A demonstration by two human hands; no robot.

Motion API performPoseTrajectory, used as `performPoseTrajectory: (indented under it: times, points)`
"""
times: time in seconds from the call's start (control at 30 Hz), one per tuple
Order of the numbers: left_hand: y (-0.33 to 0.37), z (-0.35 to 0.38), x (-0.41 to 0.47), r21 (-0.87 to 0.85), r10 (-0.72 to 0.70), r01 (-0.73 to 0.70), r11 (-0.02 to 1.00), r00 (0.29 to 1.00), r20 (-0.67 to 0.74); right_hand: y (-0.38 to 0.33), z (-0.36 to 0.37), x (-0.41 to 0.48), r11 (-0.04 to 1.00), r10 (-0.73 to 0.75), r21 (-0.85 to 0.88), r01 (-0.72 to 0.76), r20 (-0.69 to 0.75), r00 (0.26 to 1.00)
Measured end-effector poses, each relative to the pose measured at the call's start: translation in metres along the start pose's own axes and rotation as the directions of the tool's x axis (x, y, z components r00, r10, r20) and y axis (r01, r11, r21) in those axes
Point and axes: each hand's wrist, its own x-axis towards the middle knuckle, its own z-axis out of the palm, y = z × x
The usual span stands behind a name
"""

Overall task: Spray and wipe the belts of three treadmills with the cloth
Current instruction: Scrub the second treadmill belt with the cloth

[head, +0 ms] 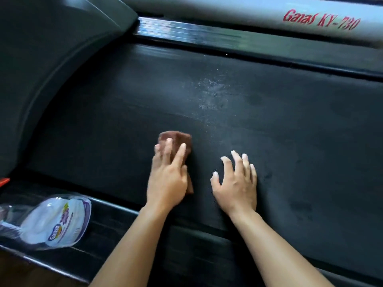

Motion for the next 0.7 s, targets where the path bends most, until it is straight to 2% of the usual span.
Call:
performPoseTrajectory:
  times: [0.07,0.13,0.23,0.33,0.4,0.53,0.63,0.7]
  points:
    - [-0.024,-0.012,-0.004,0.004,-0.223,0.223,0.975,0.973,-0.055,-0.012,0.002,0.012,0.996,-0.085,0.005,0.085,0.050,0.995]
    - [-0.051,-0.021,0.002,0.038,-0.400,0.409,0.912,0.905,-0.143,-0.027,0.006,0.026,0.987,-0.162,0.017,0.161,0.118,0.980]
    - [-0.084,-0.031,0.022,0.057,-0.569,0.597,0.800,0.786,-0.242,-0.046,0.013,0.048,0.971,-0.236,0.020,0.237,0.203,0.950]
    - [-0.099,-0.045,0.049,-0.018,-0.719,0.740,0.673,0.648,-0.251,-0.061,0.021,0.064,0.965,-0.256,0.012,0.262,0.250,0.934]
    - [-0.105,-0.054,0.068,-0.088,-0.788,0.796,0.599,0.567,-0.241,-0.065,0.026,0.068,0.965,-0.251,-0.017,0.263,0.250,0.935]
    - [-0.123,-0.066,0.101,-0.170,-0.856,0.848,0.502,0.458,-0.240,-0.064,0.031,0.070,0.964,-0.243,-0.049,0.262,0.244,0.939]
    - [-0.134,-0.076,0.127,-0.184,-0.864,0.853,0.488,0.442,-0.241,-0.066,0.032,0.070,0.967,-0.238,-0.043,0.252,0.208,0.949]
    - [-0.143,-0.082,0.148,-0.166,-0.847,0.838,0.520,0.480,-0.229,-0.067,0.034,0.071,0.967,-0.236,-0.048,0.249,0.193,0.952]
